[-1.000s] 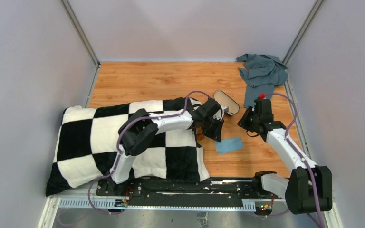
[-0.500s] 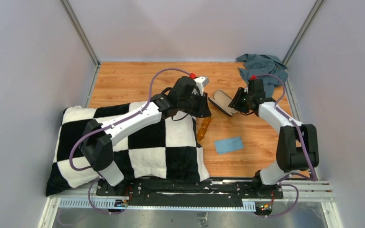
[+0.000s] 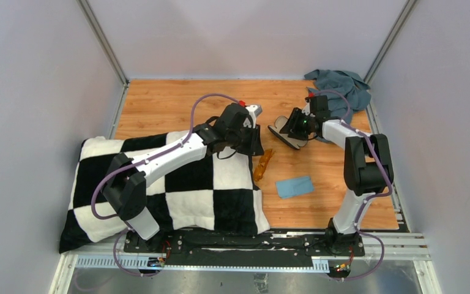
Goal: Organize the sunglasses
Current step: Adjust the sunglasses case at the center of the board, then adjust the glasses cleaning cloth at the center of the board.
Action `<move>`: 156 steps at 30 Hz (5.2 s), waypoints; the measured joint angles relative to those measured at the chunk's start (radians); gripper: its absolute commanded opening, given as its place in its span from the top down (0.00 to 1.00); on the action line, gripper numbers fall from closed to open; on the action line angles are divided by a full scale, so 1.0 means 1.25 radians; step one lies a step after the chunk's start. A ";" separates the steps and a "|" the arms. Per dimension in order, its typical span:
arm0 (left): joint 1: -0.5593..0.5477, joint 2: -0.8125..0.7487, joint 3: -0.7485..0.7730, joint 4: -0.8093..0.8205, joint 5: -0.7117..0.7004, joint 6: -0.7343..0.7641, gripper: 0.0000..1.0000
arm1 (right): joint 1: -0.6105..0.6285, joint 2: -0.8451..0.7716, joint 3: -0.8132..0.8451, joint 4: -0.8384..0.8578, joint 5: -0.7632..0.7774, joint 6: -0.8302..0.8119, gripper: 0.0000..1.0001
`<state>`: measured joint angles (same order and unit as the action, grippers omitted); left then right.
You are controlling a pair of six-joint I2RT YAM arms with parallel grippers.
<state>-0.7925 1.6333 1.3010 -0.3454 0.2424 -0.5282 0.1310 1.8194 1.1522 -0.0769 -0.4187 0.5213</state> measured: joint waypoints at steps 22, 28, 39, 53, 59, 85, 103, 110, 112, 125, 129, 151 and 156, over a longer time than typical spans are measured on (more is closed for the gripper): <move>0.006 0.008 -0.005 0.004 0.030 -0.006 0.75 | -0.147 -0.158 -0.145 -0.103 0.077 -0.041 0.47; 0.004 0.016 -0.005 0.011 0.037 -0.008 0.73 | -0.147 -0.264 -0.177 -0.107 0.077 -0.040 0.47; -0.111 0.129 0.011 0.011 -0.024 -0.065 0.73 | -0.147 -0.489 -0.383 -0.157 0.096 -0.058 0.49; -0.169 0.224 -0.036 0.099 -0.069 -0.269 0.68 | -0.147 -0.478 -0.480 -0.220 0.108 -0.068 0.55; -0.187 0.256 -0.036 0.104 -0.086 -0.326 0.70 | -0.147 -0.472 -0.482 -0.214 0.096 -0.089 0.62; -0.203 0.318 0.024 0.070 -0.169 -0.411 0.74 | -0.145 -0.477 -0.489 -0.222 0.092 -0.119 0.66; -0.203 0.330 0.021 0.104 -0.161 -0.441 1.00 | -0.145 -0.478 -0.489 -0.222 0.091 -0.119 0.66; -0.205 0.329 0.021 0.105 -0.168 -0.430 0.99 | -0.145 -0.480 -0.489 -0.226 0.094 -0.120 0.76; -0.205 0.329 0.021 0.106 -0.172 -0.426 1.00 | -0.145 -0.480 -0.490 -0.227 0.099 -0.120 0.83; -0.177 0.380 0.123 0.049 -0.198 -0.329 0.97 | -0.142 -0.544 -0.533 -0.231 0.101 -0.094 0.78; -0.165 0.386 0.140 0.030 -0.198 -0.277 0.79 | -0.138 -0.587 -0.566 -0.225 0.090 -0.062 0.69; -0.186 0.339 0.089 0.016 -0.187 -0.219 0.65 | -0.136 -0.609 -0.547 -0.237 0.141 -0.048 0.65; -0.186 0.348 0.089 0.044 -0.178 -0.236 0.68 | -0.136 -0.604 -0.547 -0.237 0.142 -0.060 0.65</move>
<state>-1.0245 2.0678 1.4124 -0.2905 0.0200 -0.8230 -0.0395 1.0645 0.4683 -0.3733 -0.2413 0.4469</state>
